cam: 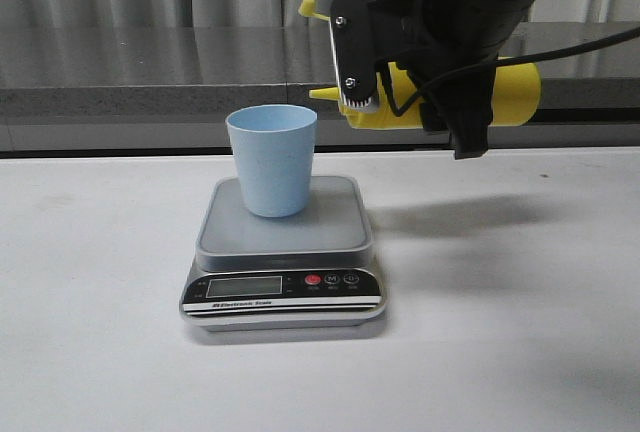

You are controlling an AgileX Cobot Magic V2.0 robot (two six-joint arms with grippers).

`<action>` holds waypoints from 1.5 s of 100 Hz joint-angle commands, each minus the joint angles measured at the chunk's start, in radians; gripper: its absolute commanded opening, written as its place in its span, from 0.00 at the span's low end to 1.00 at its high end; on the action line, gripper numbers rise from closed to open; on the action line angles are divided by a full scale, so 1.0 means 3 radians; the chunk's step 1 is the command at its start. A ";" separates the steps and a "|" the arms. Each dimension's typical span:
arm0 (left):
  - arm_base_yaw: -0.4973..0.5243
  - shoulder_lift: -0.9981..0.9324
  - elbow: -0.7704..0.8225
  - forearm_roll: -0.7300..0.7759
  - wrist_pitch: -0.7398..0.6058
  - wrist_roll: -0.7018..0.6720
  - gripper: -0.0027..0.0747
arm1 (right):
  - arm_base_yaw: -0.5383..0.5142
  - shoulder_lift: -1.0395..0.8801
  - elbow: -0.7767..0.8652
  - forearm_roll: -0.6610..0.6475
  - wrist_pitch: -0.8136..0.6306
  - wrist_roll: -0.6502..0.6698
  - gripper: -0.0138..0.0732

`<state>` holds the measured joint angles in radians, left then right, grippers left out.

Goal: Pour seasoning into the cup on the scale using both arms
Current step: 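Lift the yellow bottle and tilt its nozzle down toward the cup, then turn the bottle upright and lower it toward the table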

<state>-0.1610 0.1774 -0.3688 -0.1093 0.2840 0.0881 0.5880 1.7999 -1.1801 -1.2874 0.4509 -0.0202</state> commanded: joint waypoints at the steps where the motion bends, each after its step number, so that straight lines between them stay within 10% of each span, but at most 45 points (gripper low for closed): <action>1: 0.0004 0.0033 -0.0091 -0.0011 -0.0257 0.0003 0.01 | 0.0012 -0.0152 -0.0109 -0.0203 0.0029 -0.0015 0.51; 74: 0.0004 0.0033 -0.0091 -0.0011 -0.0257 0.0003 0.01 | 0.0139 -0.0152 -0.0109 -0.0638 0.0262 0.0067 0.51; 150: 0.0004 0.0033 -0.0091 -0.0011 -0.0257 0.0003 0.01 | 0.0055 -0.0578 -0.0109 -0.0539 -0.0124 0.2129 0.51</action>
<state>-0.1610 0.1774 -0.3688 -0.1093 0.2840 0.0881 0.6230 1.7199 -1.1801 -1.4580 0.4323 0.5784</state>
